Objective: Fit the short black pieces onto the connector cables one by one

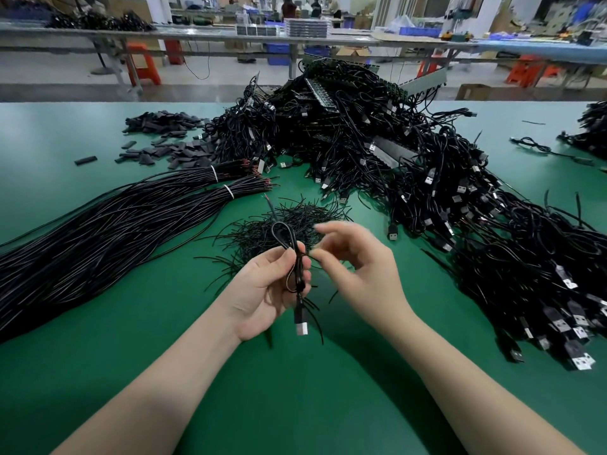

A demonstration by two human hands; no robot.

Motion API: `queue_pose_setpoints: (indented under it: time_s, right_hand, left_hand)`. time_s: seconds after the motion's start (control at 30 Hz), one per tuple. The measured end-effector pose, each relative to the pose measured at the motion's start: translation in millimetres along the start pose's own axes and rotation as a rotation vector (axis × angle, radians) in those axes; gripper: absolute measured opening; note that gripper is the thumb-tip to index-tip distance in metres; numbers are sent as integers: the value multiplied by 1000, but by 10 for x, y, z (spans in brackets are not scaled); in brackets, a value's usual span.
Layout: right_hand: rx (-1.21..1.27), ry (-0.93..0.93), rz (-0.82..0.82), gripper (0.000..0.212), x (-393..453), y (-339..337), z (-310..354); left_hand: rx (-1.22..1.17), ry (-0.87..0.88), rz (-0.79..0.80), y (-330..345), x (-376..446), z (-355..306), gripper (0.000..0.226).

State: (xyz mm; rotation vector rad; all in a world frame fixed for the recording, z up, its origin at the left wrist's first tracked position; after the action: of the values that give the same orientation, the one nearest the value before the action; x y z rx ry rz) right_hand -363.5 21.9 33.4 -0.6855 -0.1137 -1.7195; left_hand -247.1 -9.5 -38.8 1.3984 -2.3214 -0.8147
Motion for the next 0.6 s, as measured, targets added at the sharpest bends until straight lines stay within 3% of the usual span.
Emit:
queue_pose_setpoints:
  time_s: [0.07, 0.13, 0.23, 0.37, 0.6]
  right_hand:
    - [266, 376, 87, 16, 44, 28, -250]
    - [301, 583, 219, 22, 0, 109, -367]
    - [271, 649, 322, 29, -58, 186, -382]
    - [310, 694, 383, 28, -88, 222, -355]
    - [373, 879, 480, 22, -173, 222, -412]
  left_hand:
    - [-14, 18, -4, -19, 3, -19, 20]
    - [3, 36, 8, -34, 5, -28, 19]
    - [64, 31, 56, 6, -5, -16, 6]
    - [140, 31, 107, 12, -2, 11, 41]
    - [225, 74, 114, 28, 7, 11, 50]
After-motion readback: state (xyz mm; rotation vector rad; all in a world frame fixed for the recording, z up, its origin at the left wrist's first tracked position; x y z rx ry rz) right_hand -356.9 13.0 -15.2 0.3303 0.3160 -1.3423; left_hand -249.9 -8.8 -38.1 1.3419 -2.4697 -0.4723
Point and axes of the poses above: each hand's wrist, its own x-axis towards the middle knuckle, its own y-axis out of the palm, z = x × y, the point moved 9 cm from there along x, towards the middle knuckle, and after that the axes turned 8 degrees about y, right-handed, at the moved point
